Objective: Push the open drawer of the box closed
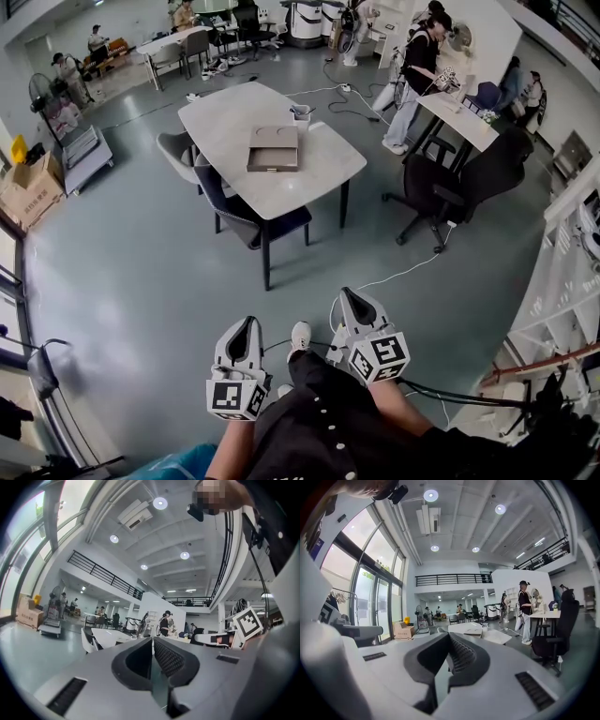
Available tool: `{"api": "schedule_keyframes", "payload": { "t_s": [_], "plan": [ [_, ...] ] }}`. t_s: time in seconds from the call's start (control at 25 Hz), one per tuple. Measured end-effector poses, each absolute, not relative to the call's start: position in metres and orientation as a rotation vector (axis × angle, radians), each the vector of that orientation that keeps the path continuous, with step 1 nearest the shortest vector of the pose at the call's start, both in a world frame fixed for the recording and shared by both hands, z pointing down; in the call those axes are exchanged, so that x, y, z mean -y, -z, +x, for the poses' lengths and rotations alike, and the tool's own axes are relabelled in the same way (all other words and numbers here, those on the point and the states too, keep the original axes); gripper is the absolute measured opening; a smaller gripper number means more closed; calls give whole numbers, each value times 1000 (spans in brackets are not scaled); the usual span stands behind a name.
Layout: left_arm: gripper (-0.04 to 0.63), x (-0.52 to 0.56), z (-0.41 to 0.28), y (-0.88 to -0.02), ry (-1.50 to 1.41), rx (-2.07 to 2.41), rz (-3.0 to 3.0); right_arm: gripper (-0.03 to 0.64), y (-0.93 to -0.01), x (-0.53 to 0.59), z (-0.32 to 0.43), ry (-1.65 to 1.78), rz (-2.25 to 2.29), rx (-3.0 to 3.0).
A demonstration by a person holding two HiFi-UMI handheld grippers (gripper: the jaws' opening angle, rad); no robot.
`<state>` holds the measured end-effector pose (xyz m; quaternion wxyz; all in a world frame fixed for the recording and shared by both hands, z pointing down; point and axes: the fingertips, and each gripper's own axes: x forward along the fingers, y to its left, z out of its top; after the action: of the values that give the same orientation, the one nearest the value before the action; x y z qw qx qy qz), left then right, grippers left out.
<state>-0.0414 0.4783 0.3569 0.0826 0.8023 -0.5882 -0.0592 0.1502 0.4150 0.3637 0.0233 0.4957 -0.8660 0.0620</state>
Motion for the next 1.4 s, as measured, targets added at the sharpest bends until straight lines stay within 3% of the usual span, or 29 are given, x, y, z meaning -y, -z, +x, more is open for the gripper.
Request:
{"api": "schedule_keyframes", "payload": {
  "t_s": [1.4],
  "plan": [
    [25, -183, -67, -368, 81, 1790, 2340, -3, -389, -124, 121, -282, 1442, 2696]
  ]
}}
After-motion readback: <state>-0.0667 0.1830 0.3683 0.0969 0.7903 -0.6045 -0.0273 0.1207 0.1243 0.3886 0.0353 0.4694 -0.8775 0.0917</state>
